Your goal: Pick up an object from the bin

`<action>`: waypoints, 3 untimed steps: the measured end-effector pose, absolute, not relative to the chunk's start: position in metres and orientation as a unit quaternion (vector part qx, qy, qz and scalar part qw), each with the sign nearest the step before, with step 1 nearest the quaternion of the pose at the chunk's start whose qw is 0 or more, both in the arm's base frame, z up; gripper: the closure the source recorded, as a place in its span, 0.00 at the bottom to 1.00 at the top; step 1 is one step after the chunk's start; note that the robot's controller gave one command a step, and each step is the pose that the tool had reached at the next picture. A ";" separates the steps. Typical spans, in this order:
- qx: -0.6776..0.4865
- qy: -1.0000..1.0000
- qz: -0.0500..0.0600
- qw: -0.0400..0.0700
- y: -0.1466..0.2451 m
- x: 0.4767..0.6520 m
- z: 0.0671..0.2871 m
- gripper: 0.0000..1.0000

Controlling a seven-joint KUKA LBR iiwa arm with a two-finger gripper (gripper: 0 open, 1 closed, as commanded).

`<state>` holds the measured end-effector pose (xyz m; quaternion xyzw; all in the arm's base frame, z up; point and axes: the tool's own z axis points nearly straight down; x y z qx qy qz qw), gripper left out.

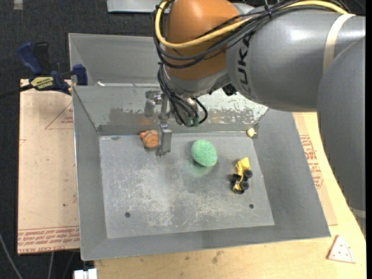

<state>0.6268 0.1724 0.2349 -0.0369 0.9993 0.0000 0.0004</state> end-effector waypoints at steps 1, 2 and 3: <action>-0.092 0.996 0.001 0.003 0.153 0.632 0.195 0.00; -0.102 0.995 0.001 -0.002 0.118 0.640 0.179 0.00; -0.026 1.000 0.001 0.002 0.082 0.651 0.171 0.00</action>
Offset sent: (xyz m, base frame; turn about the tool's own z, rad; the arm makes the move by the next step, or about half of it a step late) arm 0.0234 -0.0792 -0.0443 -0.0480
